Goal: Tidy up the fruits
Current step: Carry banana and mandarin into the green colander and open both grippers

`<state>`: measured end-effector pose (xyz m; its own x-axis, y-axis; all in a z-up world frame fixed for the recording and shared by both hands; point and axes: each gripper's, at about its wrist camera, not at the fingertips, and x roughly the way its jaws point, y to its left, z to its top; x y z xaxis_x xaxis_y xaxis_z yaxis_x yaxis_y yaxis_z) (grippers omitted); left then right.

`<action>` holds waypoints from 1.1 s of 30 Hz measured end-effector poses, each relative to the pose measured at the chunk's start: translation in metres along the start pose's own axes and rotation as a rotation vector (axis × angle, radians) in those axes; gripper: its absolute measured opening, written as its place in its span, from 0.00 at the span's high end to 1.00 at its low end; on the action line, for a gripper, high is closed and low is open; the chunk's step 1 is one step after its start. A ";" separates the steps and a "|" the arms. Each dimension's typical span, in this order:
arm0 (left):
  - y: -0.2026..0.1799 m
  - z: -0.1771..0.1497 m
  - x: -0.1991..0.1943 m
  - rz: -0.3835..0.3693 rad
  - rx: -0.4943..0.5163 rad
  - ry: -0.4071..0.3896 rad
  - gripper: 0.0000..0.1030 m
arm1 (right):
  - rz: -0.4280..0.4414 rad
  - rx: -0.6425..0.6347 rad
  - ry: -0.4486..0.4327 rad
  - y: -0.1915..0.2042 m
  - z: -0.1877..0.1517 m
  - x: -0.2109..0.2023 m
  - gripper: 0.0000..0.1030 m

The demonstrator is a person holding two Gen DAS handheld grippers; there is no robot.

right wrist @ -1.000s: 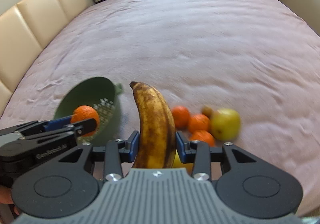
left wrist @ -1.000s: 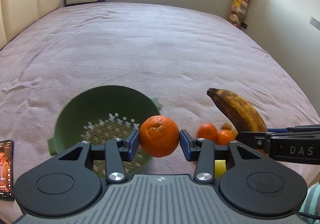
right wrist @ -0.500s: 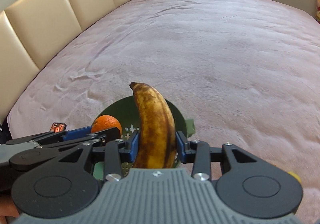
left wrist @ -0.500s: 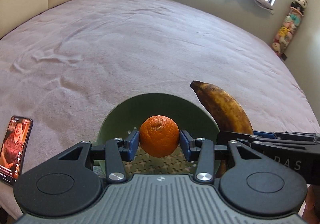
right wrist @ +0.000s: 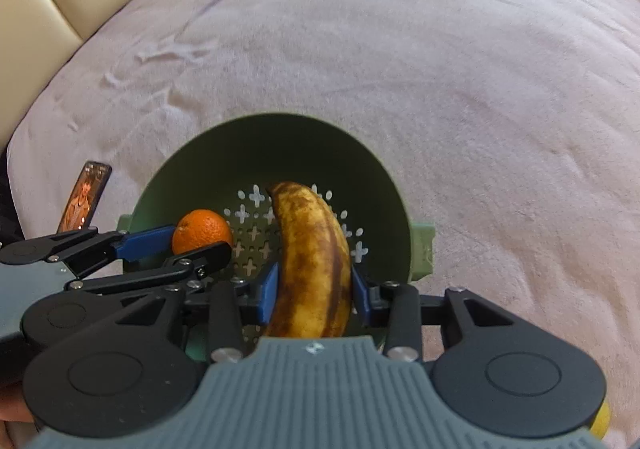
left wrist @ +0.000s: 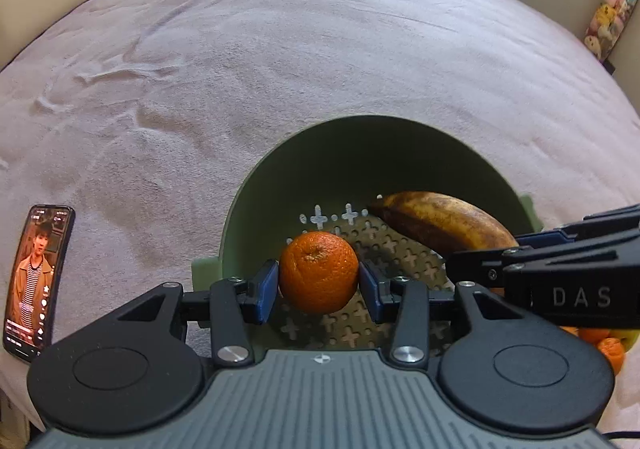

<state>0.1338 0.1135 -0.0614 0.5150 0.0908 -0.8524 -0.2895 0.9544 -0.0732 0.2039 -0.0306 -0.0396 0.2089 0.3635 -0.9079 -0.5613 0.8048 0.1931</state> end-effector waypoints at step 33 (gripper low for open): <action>-0.035 -0.016 0.021 0.125 0.276 0.054 0.52 | -0.075 -0.079 0.035 0.012 0.009 0.009 0.54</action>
<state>0.1415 0.0769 -0.0848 0.4437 0.2046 -0.8725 -0.1143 0.9786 0.1713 0.2058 -0.0137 -0.0419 0.2254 0.2857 -0.9314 -0.6068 0.7891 0.0952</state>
